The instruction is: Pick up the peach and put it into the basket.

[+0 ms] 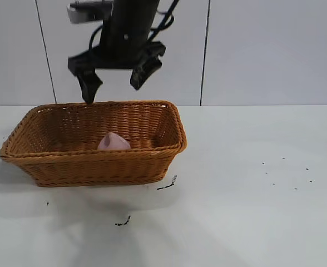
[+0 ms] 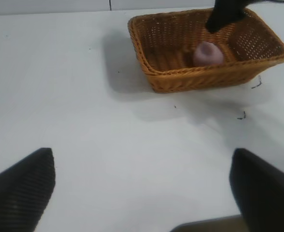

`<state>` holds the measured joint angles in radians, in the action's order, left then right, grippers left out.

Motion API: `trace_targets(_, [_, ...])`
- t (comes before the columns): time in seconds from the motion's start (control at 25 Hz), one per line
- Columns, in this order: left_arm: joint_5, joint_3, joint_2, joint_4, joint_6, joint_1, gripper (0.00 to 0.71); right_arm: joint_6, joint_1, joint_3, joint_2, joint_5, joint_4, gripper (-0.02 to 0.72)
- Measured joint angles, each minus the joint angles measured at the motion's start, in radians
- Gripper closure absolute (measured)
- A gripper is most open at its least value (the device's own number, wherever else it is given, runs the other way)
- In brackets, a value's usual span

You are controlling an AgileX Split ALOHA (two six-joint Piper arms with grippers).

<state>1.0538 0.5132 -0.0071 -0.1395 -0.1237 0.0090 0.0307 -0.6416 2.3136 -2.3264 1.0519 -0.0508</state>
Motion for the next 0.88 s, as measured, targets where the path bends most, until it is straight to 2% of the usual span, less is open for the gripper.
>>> trace_targets(0.12, [0.000, 0.000, 0.000, 0.000, 0.000, 0.000, 0.016, 0.000, 0.034, 0.072, 0.025, 0.060, 0.000, 0.015])
trace_targets(0.24, [0.000, 0.000, 0.000, 0.000, 0.000, 0.000, 0.016, 0.000, 0.091, 0.078, 0.043, 0.083, 0.000, 0.015])
trace_targets(0.72, [0.000, 0.000, 0.000, 0.000, 0.000, 0.000, 0.016, 0.000, 0.508, 0.071, 0.048, 0.137, -0.008, 0.008])
trace_targets(0.88, [0.000, 0.000, 0.000, 0.000, 0.000, 0.000, 0.016, 0.000, 0.578, 0.068, 0.052, 0.159, -0.001, 0.008])
